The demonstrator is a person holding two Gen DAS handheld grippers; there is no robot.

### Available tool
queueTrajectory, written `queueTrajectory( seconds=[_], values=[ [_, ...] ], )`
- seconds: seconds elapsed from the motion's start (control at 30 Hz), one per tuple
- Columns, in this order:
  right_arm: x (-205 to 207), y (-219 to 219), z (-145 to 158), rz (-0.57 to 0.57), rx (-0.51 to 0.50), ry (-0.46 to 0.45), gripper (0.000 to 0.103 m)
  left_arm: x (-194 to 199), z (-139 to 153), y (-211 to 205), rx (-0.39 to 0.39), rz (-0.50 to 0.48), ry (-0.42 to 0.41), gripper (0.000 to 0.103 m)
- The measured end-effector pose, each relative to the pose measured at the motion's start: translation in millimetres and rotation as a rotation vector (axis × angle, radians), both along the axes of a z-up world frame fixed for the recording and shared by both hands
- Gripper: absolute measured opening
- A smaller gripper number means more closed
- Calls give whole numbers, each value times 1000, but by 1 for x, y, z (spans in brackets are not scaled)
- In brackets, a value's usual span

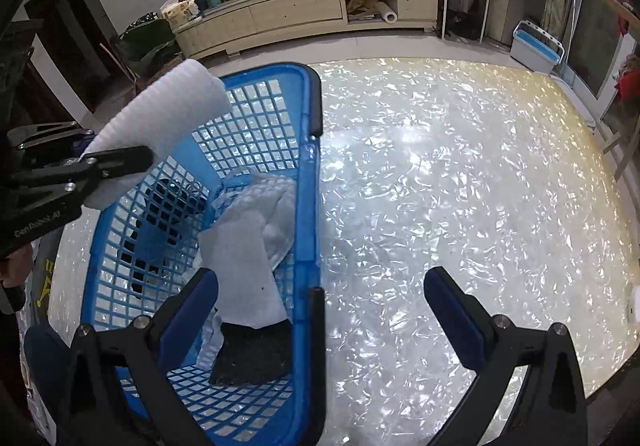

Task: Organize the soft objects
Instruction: 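Lift the white knitted towel with the left tool and carry it over the basket, then lower the knitted towel into the basket and open the left tool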

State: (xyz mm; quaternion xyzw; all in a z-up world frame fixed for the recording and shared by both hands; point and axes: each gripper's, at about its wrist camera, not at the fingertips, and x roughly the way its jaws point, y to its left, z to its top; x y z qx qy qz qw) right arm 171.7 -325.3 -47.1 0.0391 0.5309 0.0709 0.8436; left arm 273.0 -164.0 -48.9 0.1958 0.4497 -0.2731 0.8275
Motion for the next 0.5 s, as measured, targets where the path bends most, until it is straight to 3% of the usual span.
queueTrajectory(
  seconds=[0.23,0.5],
  values=[
    [8,-8,-15,-8,17,19,103,11,-18,-18,14,-26,42,16],
    [12,-18,-25,-14,41,34,103,25,-61,-46,71,-45,132,16]
  ],
)
